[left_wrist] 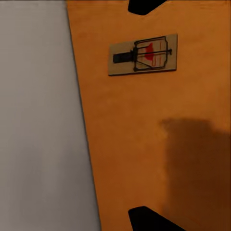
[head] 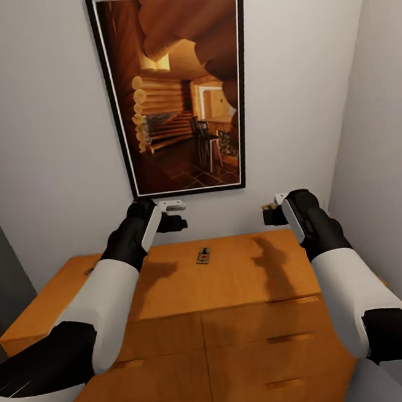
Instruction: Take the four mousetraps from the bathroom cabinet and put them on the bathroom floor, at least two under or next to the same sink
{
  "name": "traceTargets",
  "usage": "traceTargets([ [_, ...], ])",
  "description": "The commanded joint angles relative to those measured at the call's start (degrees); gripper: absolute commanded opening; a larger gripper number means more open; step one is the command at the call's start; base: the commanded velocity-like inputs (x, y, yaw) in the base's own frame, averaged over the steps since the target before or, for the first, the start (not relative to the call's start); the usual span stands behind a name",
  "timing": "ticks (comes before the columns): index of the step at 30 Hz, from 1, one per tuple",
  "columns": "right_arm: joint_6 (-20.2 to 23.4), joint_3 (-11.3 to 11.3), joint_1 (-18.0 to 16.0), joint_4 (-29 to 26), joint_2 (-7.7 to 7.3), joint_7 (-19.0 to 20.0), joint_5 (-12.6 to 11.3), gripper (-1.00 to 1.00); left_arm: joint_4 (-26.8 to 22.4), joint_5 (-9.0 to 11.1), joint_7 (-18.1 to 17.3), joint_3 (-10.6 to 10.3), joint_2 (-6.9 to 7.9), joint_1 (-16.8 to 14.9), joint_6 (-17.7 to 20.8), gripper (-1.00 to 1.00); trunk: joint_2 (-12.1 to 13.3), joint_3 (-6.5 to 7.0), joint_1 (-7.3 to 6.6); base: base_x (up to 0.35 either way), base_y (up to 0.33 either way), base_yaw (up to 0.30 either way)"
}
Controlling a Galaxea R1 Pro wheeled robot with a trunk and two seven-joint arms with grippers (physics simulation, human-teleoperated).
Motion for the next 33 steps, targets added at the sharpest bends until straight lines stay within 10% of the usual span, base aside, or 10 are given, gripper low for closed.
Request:
traceTargets([
  [1,0.2,-0.1,0.0,0.0,0.06,-0.3,-0.2,-1.0,0.0,0.6,0.6,-0.1,0.0,0.0,0.2,1.0,0.0,-0.04,0.0,0.0,0.0,-0.282],
  [33,0.2,-0.1,0.0,0.2,0.72,-0.3,-0.7,-1.0,8.5,0.8,5.5,-0.2,0.0,0.0,0.0,1.0,0.0,0.07,0.0,0.0,0.0,-0.153],
])
